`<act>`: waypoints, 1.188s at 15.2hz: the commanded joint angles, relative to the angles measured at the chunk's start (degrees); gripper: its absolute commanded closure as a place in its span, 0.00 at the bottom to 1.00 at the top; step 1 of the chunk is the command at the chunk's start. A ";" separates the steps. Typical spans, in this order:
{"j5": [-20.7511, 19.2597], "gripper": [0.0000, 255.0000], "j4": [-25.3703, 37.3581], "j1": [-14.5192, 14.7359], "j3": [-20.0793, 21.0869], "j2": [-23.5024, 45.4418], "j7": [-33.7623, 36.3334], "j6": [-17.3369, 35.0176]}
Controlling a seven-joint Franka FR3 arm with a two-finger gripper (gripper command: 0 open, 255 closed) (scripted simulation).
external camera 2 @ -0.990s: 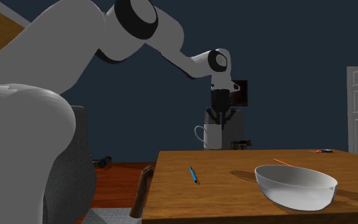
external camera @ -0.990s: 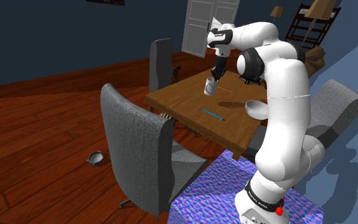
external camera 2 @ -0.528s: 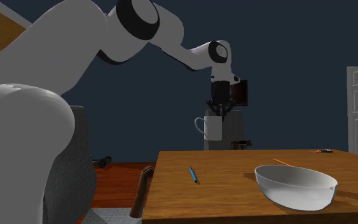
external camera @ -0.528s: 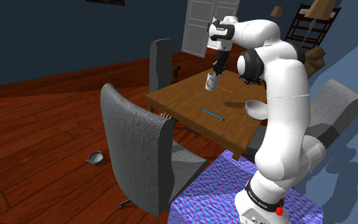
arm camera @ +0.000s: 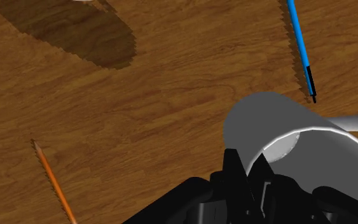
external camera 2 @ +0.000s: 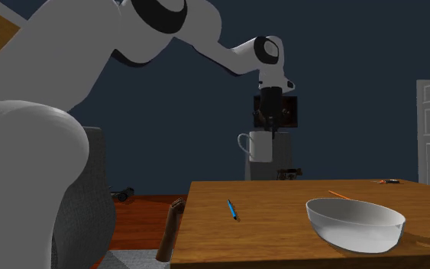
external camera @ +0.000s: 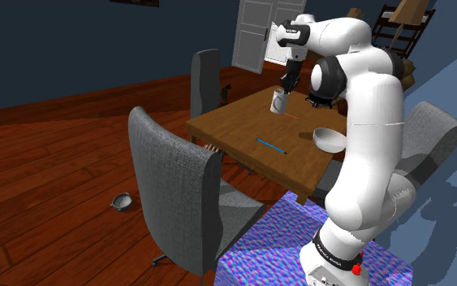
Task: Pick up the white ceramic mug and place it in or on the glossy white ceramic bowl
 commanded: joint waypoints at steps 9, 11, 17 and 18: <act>-3.17 1.00 -10.81 -4.62 -4.05 -8.99 -9.98 2.29; -3.65 1.00 -12.02 -5.81 -4.89 -10.19 -12.11 2.42; -4.50 1.00 -13.62 -9.96 -7.52 -12.30 -18.96 2.16; -4.53 1.00 -13.60 -10.73 -7.97 -12.43 -20.17 2.03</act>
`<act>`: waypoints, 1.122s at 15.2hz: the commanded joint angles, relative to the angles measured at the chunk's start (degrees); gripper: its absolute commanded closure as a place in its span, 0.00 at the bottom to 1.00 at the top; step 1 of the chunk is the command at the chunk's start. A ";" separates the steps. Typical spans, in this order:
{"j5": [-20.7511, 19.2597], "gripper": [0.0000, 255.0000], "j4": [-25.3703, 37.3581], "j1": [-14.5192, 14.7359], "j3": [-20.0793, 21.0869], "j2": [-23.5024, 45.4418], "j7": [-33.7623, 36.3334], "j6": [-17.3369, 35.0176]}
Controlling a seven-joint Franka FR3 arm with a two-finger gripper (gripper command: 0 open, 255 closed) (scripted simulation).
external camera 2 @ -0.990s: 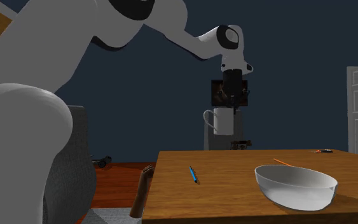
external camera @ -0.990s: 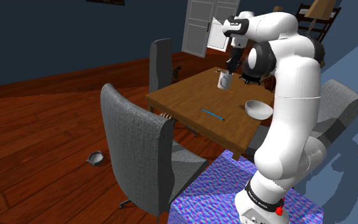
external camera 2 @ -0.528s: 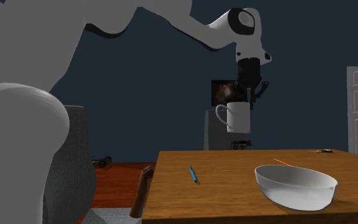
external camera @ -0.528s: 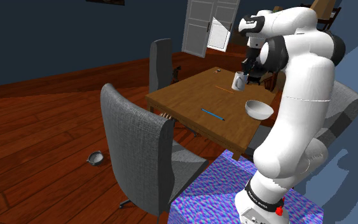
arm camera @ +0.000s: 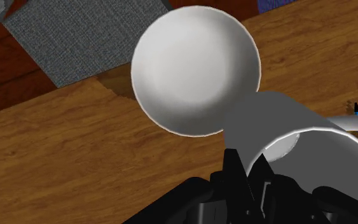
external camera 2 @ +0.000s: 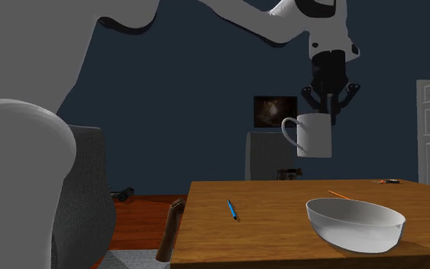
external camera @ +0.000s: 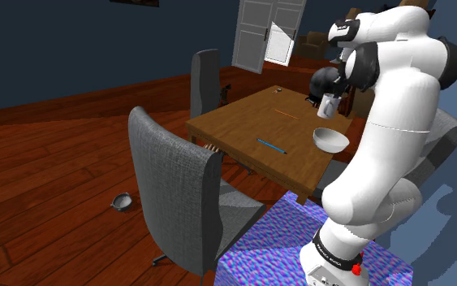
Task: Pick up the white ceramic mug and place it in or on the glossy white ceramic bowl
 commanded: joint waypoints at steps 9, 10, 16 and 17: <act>-0.08 1.00 -3.65 -4.18 -2.34 -0.51 -6.90 3.21; -0.11 1.00 -4.50 -4.10 -2.32 -0.57 -6.87 4.00; -0.06 1.00 -9.16 -3.75 -2.16 -0.59 -6.79 8.63; -0.02 1.00 -9.88 -3.71 -2.12 -0.54 -6.80 9.38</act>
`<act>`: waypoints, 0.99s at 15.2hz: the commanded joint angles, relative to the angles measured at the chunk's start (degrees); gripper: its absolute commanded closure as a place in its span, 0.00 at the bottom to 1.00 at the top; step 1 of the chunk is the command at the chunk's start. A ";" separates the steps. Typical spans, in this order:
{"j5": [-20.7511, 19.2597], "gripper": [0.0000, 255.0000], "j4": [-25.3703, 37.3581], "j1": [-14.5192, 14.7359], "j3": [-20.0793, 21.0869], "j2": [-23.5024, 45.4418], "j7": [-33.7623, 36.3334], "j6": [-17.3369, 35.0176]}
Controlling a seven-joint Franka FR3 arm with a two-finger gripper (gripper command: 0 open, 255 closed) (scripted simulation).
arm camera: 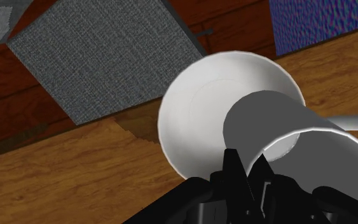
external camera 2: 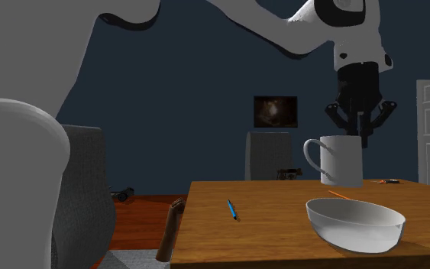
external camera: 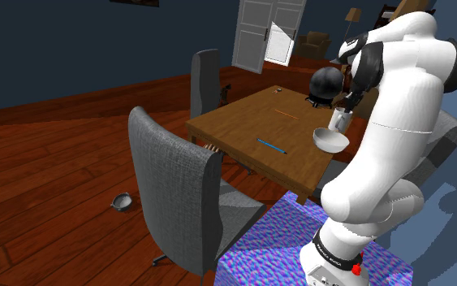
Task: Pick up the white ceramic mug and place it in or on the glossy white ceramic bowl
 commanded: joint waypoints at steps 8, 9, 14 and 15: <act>0.77 1.00 -5.57 0.08 0.35 1.11 -0.27 6.50; 0.89 1.00 -6.14 0.07 0.40 1.29 -0.33 7.21; 0.93 1.00 -6.29 0.06 0.42 1.34 -0.35 7.41; 0.93 1.00 -6.29 0.06 0.42 1.34 -0.35 7.41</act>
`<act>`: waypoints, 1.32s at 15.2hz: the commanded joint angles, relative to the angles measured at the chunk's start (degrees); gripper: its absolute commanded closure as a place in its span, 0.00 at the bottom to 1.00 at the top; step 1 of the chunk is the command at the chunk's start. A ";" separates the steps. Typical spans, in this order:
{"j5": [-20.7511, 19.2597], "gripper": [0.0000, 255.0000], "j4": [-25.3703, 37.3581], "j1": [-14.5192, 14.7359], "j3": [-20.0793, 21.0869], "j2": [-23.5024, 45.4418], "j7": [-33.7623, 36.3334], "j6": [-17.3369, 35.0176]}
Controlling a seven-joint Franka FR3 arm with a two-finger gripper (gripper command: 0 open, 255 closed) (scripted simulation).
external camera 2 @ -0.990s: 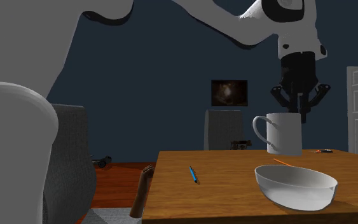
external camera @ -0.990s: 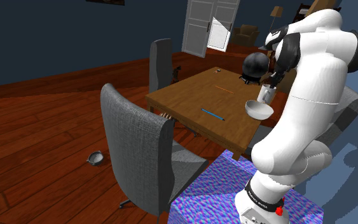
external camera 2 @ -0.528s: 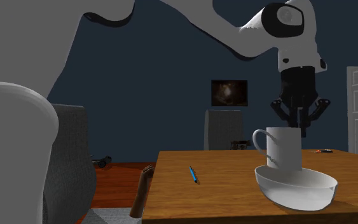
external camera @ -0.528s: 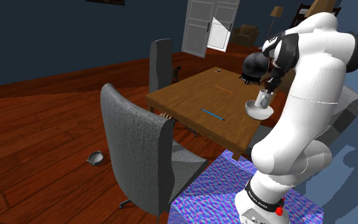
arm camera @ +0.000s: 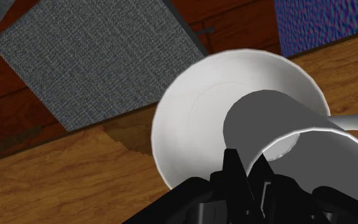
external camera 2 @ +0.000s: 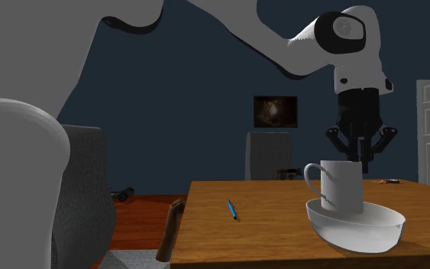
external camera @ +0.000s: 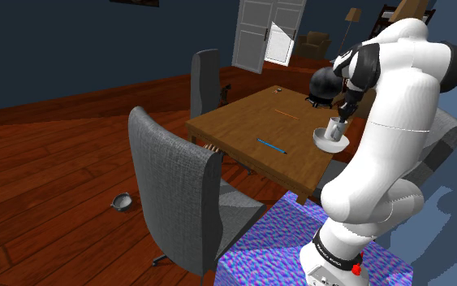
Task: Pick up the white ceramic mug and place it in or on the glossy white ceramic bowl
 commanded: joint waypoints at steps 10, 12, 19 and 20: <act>-0.39 0.00 3.27 0.00 -0.15 -0.51 0.28 -3.67; -0.55 0.00 6.56 -0.12 -0.25 -0.66 0.42 -7.06; -0.55 0.00 6.56 -0.12 -0.25 -0.66 0.42 -7.06; -0.54 0.00 6.55 -0.12 -0.25 -0.65 0.41 -7.05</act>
